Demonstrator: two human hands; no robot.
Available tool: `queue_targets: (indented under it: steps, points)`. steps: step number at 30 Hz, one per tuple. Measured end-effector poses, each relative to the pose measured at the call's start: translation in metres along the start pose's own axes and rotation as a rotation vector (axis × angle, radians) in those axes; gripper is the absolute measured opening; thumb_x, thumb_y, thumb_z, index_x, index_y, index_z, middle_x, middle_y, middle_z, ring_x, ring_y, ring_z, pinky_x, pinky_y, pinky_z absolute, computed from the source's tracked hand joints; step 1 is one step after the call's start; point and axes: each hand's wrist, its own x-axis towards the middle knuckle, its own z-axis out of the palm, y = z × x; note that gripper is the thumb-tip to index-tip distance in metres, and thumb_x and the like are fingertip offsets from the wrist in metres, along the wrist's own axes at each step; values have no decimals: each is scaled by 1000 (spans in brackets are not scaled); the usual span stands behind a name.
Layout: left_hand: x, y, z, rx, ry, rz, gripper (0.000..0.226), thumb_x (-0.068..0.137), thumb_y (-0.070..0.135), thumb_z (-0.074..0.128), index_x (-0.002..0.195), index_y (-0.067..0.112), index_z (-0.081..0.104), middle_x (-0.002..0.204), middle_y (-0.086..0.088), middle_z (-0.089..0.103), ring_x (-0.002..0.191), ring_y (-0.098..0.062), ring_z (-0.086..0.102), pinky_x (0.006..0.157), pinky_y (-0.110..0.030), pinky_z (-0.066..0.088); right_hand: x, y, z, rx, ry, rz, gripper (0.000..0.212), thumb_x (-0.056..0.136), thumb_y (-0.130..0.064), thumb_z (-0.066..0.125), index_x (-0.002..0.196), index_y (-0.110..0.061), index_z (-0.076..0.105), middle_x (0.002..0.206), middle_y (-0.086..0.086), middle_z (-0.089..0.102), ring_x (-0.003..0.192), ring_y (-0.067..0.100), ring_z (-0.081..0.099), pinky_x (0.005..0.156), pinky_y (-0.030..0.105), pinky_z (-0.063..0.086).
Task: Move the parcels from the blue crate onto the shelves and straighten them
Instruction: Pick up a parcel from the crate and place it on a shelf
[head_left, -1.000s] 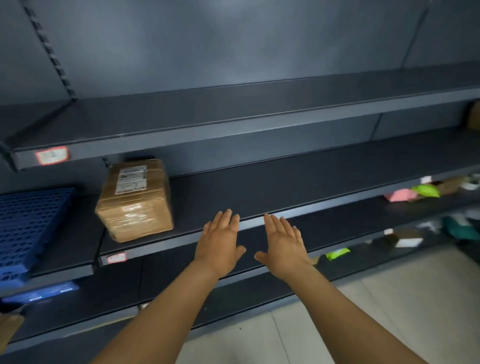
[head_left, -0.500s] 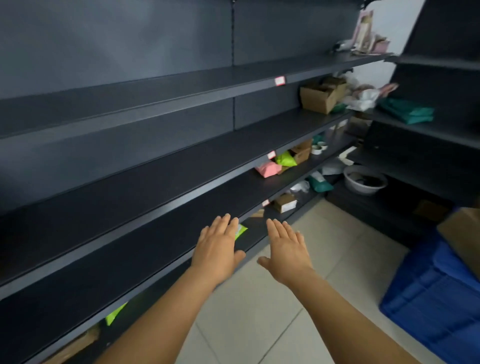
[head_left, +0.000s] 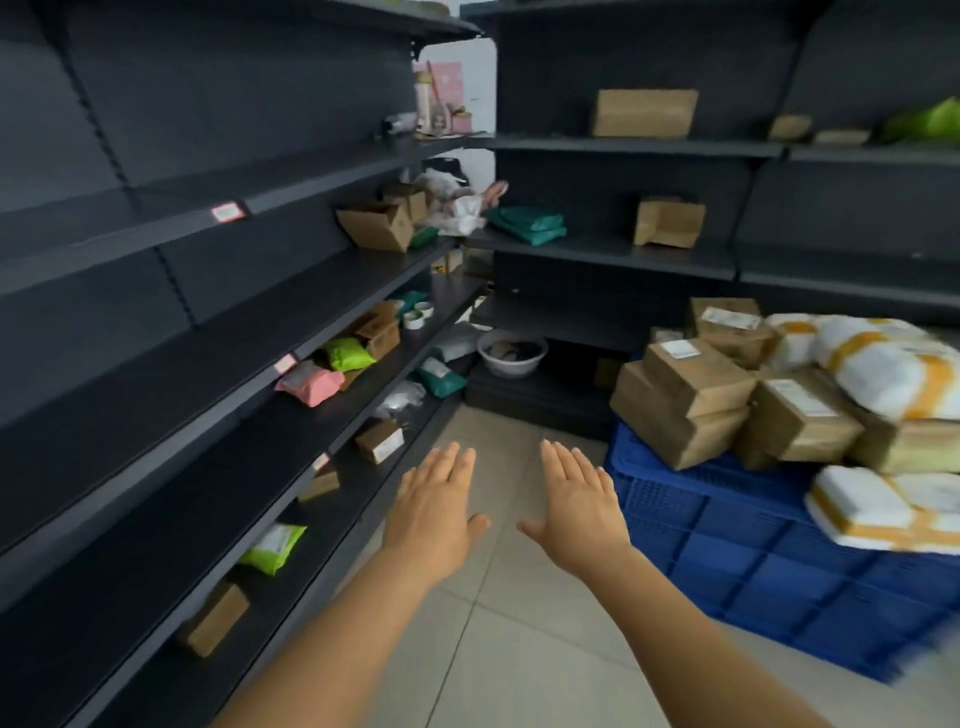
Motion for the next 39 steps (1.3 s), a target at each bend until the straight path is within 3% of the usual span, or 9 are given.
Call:
queue_targets:
  steps: [13,23,30,39]
  points:
    - [161,136,30,-52,-58,330,76,96,42,50,154,21,5,162,3,0,149,-16,-2,120,-38,7,59,155,-43,2,112,358,95,90,-45,61,155,-18,-3,163,0,4,150,21,0,121,42,7]
    - [291,215,49,-69,-104,530,76,95,43,51,154,21,7,162,2,5,149,-17,3,120,-39,9,136,244,-79,28,165,532,95,89,-45,62,155,-17,-1,162,-1,6,150,20,1,122,43,8]
    - [345,250,81,-69,-166,519,78,95,45,51,154,18,8,161,0,10,148,-17,8,120,-39,14,172,300,-81,74,174,628,93,89,-46,60,155,-18,1,162,-1,8,149,19,4,121,41,8]
    - [421,289,145,-99,-242,279,79,96,48,47,154,15,5,161,-2,10,148,-17,10,119,-38,17,254,394,-61,152,32,587,93,88,-49,60,155,-17,4,162,0,11,149,19,9,121,42,11]
